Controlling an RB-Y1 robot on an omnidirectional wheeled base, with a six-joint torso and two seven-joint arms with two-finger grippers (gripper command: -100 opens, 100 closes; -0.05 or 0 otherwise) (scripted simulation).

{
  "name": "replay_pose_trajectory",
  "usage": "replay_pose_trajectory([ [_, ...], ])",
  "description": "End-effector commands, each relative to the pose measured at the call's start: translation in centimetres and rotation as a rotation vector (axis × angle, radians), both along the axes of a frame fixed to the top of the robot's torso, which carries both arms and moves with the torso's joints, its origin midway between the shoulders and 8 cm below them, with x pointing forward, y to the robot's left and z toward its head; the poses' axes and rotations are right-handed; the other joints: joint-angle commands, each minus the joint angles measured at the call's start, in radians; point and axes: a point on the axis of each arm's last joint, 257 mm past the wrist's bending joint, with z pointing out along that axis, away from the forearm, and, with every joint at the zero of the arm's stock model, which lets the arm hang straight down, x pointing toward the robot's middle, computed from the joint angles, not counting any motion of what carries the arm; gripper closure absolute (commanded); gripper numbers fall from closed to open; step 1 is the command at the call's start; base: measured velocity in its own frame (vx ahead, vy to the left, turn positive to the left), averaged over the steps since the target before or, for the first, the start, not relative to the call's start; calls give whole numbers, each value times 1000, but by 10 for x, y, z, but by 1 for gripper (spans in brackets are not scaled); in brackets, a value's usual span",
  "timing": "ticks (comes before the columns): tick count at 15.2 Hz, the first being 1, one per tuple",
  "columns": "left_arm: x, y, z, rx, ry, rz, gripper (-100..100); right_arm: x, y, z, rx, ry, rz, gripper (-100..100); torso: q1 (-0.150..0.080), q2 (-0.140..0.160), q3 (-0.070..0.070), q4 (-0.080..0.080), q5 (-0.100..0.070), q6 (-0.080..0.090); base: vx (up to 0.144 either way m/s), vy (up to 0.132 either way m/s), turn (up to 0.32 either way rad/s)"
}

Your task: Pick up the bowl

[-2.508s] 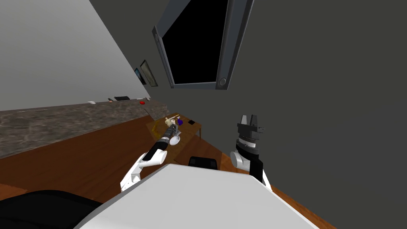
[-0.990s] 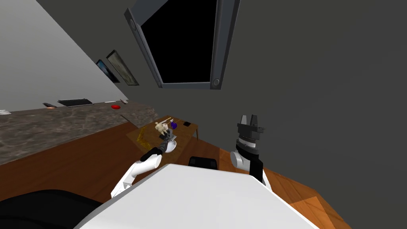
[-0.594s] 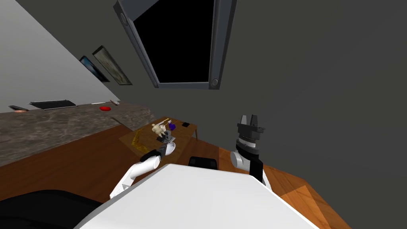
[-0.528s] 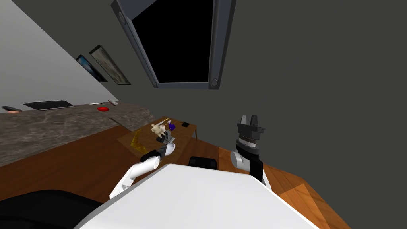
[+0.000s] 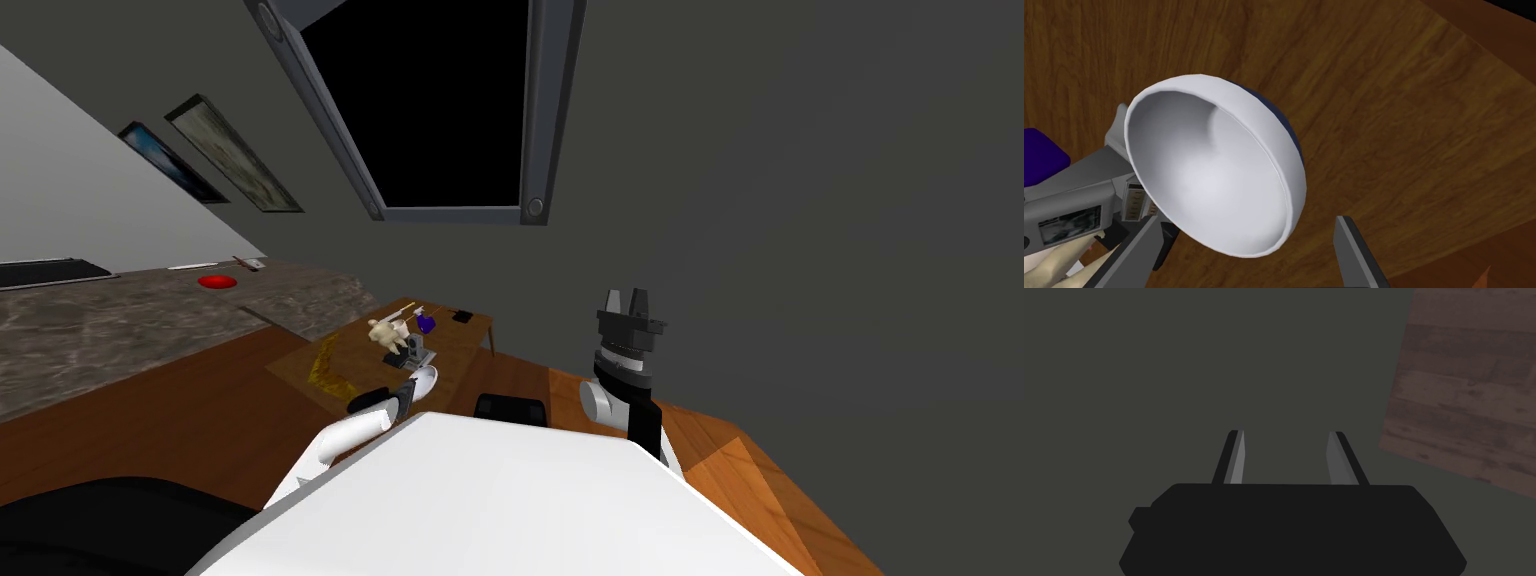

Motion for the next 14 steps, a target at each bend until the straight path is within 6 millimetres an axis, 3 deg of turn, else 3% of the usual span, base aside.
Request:
replay_pose_trajectory([
  [1, -11, -6, -8, -29, 33, 17, -100, 0, 0, 0, 0, 0, 0, 0, 0, 0, 0, 0, 0, 0, 21, 44, -103],
  [3, -26, -12, -18, -72, 76, 42, -100, 0, 0, 0, 0, 0, 0, 0, -1, 0, 0, 0, 0, 0, 24, 36, -96],
  [8, -43, -22, -29, -123, 123, 70, -100, 0, 0, 0, 0, 0, 0, 0, -1, -1, 0, 0, 0, 0, 19, 31, -81],
  [14, -34, -23, -48, -112, 110, 64, -100, 0, 0, 0, 0, 0, 0, 0, -2, 1, 0, 0, 0, 0, 1, 18, -2],
])
